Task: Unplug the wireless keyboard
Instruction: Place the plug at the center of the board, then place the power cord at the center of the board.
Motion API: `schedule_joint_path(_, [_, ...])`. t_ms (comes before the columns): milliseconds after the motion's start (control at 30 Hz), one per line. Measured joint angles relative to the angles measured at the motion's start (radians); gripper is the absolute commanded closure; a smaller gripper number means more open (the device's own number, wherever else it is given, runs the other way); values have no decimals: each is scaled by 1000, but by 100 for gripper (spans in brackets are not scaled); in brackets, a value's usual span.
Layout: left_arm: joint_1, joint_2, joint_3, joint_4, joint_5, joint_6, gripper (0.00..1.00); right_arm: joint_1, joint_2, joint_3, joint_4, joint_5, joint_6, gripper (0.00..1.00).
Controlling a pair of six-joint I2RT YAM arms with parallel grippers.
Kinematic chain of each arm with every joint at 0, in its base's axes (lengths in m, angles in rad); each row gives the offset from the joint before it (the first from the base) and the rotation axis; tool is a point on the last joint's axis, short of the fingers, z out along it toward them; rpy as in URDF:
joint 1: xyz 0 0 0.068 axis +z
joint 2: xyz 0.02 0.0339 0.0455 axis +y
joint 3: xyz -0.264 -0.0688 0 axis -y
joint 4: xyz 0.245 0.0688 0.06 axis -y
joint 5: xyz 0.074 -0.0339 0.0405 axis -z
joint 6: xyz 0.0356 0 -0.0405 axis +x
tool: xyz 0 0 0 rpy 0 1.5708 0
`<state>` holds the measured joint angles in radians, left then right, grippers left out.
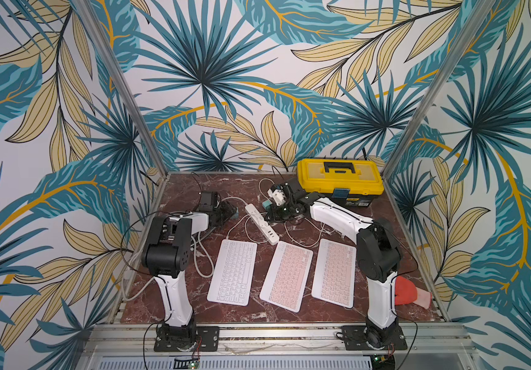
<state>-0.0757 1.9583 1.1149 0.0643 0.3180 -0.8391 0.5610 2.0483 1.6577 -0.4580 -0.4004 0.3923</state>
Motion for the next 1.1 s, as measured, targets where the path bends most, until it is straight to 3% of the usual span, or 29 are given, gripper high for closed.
schedule_joint_path(400, [18, -128, -108, -21, -3, -14, 31, 6, 87, 110, -78, 120, -26, 91])
schedule_joint_path(667, [-5, -380, -217, -69, -126, 14, 33, 84, 93, 206, -158, 148, -92, 90])
schedule_joint_path(833, [-56, -456, -250, -149, -212, 16, 34, 124, 132, 276, -174, 152, -101, 90])
schedule_joint_path(1100, [-101, -617, -449, -275, -327, -68, 40, 167, 272, 437, -222, 189, -59, 90])
